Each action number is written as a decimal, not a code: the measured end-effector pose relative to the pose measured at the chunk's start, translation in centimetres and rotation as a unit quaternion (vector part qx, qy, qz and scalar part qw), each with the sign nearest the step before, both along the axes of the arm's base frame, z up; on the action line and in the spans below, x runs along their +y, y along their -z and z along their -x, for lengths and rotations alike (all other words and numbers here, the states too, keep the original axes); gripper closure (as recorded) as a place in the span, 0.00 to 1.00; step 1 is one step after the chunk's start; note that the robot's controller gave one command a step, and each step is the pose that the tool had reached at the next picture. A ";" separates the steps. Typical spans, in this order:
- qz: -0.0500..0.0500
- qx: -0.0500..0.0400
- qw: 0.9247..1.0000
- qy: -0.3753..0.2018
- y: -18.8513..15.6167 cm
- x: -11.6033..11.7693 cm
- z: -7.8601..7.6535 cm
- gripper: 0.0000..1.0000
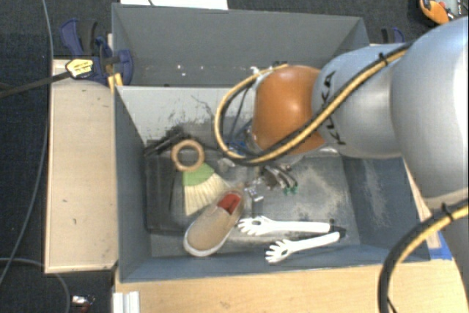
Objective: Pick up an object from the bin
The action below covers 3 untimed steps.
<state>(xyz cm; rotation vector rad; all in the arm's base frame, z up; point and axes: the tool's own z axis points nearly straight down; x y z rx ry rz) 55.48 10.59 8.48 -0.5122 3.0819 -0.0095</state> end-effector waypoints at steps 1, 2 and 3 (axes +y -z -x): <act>-0.001 -0.002 0.994 -0.113 1.0 1.0 3.1 0.00; 0.004 -0.001 0.996 0.090 1.3 2.2 3.7 0.00; 0.002 0.001 0.988 0.155 -0.9 1.8 4.2 0.00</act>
Offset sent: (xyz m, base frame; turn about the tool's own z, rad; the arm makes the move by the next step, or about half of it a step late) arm -0.0389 0.0426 -0.0138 0.3672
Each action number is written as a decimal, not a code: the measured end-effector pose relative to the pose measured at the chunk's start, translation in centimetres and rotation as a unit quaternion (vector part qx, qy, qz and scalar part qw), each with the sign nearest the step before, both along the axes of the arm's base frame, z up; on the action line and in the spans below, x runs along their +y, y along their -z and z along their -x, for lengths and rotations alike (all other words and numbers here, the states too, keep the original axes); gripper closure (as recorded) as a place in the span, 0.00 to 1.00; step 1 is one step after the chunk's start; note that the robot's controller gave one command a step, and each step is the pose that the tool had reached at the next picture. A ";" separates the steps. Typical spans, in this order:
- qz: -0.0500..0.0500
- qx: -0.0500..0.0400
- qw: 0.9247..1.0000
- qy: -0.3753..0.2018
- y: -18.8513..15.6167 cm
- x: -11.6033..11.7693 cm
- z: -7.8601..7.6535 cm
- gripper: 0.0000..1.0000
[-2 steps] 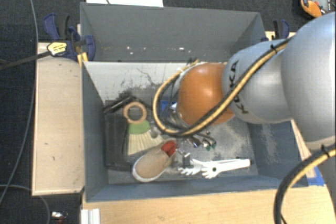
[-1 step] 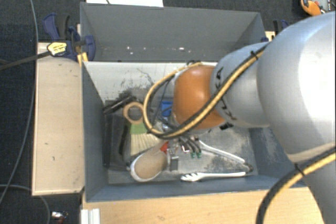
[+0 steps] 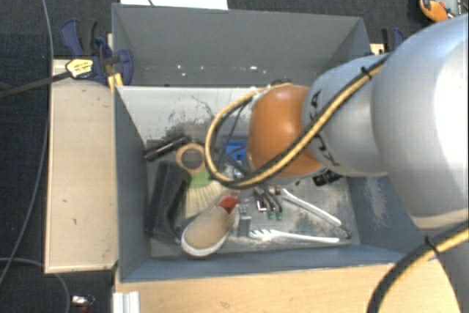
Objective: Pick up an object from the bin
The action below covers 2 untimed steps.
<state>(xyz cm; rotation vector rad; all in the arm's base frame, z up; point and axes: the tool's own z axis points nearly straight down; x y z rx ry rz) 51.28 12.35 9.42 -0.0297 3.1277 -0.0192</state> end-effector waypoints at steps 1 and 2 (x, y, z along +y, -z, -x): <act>0.001 0.000 0.997 -0.074 2.1 -2.5 0.5 0.00; 0.004 -0.001 1.000 0.013 2.6 7.4 -0.6 1.00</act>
Offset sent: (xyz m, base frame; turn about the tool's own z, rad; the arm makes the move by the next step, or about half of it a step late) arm 0.0069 0.0802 -0.0235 0.0269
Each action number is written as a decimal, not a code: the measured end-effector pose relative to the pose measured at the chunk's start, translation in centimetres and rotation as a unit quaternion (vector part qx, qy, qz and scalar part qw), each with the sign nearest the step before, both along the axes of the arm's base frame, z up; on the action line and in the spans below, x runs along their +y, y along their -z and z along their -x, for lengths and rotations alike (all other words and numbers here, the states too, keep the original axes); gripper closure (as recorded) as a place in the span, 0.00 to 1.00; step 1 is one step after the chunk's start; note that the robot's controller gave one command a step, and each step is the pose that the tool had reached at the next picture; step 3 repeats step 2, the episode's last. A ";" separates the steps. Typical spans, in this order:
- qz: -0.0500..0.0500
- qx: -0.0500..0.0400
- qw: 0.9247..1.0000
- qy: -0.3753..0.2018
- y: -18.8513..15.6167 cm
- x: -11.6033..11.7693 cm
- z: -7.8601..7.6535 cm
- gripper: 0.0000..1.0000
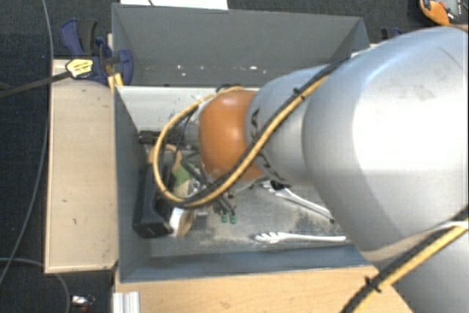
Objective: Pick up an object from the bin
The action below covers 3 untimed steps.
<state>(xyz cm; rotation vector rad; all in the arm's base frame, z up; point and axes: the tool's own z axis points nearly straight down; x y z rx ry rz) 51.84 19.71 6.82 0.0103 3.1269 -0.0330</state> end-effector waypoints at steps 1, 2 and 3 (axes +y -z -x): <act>0.000 0.000 1.000 0.000 0.0 0.0 0.0 1.00; 0.002 0.003 0.994 -0.113 -1.0 -4.2 0.4 1.00; 0.002 0.003 0.994 -0.113 -1.0 -4.2 0.4 1.00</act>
Offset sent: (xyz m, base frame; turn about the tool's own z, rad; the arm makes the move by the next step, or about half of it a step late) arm -0.0038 -0.0440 0.0113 -0.2446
